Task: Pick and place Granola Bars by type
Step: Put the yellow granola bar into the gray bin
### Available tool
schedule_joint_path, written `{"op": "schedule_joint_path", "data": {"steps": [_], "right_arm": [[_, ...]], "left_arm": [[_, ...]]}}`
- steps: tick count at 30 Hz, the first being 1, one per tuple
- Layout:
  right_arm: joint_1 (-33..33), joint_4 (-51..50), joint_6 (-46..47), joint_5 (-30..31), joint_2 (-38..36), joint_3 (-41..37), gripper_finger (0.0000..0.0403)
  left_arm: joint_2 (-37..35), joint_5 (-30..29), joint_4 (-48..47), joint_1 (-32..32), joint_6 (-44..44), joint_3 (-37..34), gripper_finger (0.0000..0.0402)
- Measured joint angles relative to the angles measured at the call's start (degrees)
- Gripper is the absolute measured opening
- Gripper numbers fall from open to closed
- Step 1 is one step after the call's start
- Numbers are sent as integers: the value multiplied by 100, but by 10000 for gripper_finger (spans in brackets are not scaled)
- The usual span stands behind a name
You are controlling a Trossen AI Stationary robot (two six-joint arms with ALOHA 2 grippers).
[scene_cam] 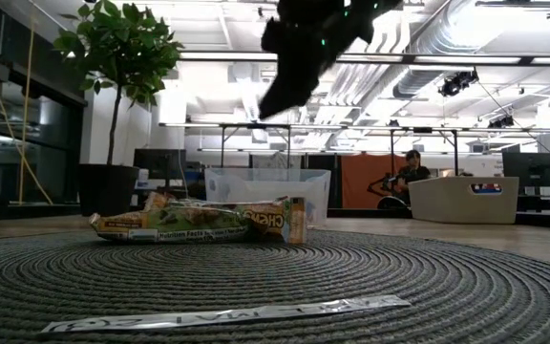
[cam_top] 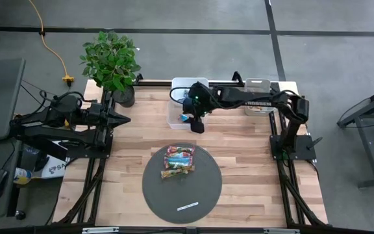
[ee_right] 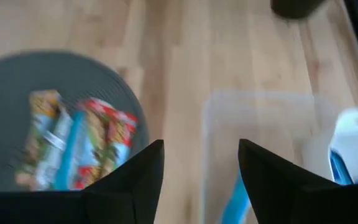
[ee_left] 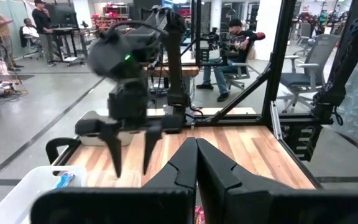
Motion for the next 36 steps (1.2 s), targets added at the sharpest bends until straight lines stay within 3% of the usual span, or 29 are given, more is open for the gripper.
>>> {"op": "schedule_joint_path", "data": {"steps": [15, 21, 27, 36], "right_arm": [[1421, 401, 546, -28, -196, 0, 191], [2034, 676, 795, 640, -153, 2, 191], [2615, 1025, 524, 1770, 51, 0, 198], [2721, 1701, 1363, 1913, 452, 82, 205]], "left_arm": [[0, 0, -2, 0, 0, 0, 1], [0, 0, -1, 0, 0, -1, 1], [1, 1, -2, 0, 1, -1, 1], [1, 0, 0, 0, 1, 0, 1]]}}
